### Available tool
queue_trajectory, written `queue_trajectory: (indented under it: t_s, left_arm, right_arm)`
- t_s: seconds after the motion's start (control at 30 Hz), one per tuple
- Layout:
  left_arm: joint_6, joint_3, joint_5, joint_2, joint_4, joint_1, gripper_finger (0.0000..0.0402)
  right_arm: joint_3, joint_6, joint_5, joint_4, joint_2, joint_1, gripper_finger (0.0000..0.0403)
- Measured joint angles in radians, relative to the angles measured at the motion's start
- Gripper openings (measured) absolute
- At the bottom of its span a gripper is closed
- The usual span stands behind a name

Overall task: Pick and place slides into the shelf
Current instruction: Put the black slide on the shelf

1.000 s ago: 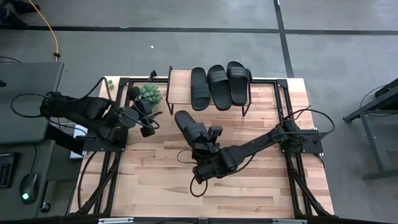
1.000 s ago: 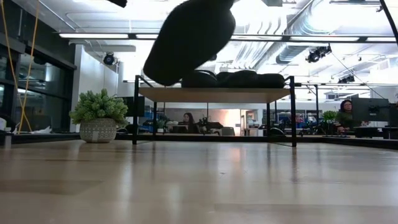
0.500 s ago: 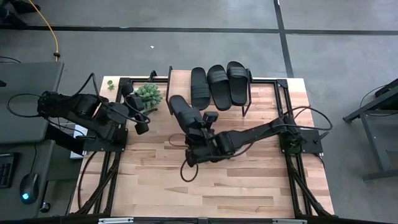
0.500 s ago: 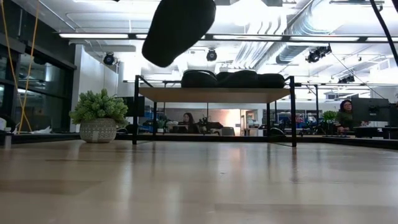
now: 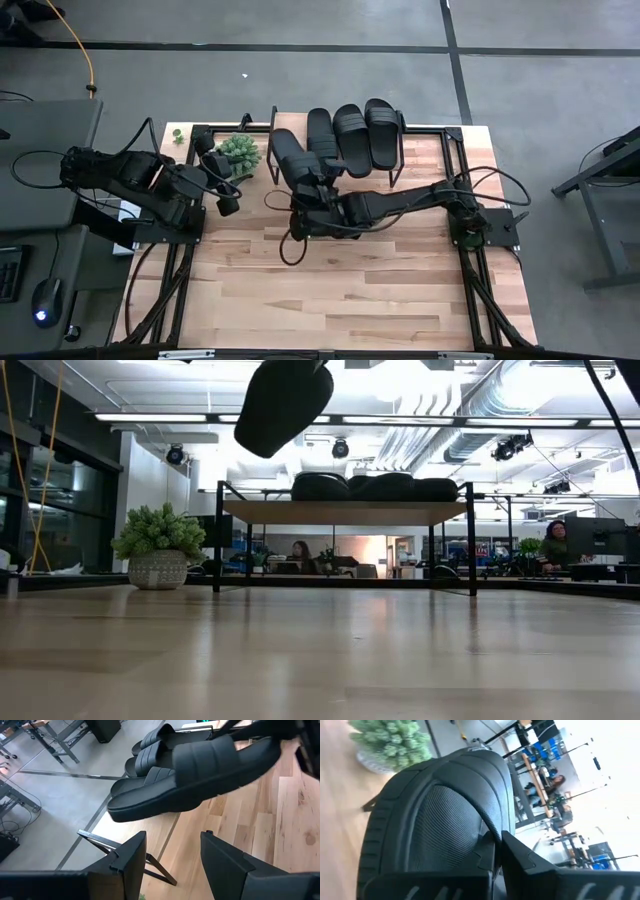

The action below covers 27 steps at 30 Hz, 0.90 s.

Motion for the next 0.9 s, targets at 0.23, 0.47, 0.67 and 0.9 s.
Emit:
queue_trajectory:
  t_s: [0.23, 0.47, 0.67, 0.9]
  left_arm:
    - [0.000, 0.000, 0.000, 0.000, 0.000, 0.000, 0.0170]
    - [-0.001, 0.000, 0.000, 0.000, 0.000, 0.000, 0.0170]
    - [0.007, -0.001, 0.014, 0.020, 0.001, 0.000, 0.0170]
    - [0.147, -0.001, 0.061, 0.096, 0.020, 0.000, 0.0170]
  right_arm:
    - [0.000, -0.124, 0.042, 0.106, 0.000, -0.039, 0.0000]
    - [0.000, -0.177, 0.041, 0.147, 0.001, -0.079, 0.0000]
    - [0.000, -0.184, 0.034, 0.151, 0.001, -0.080, 0.0000]
    - [0.000, -0.161, -0.027, 0.151, 0.001, -0.080, 0.0000]
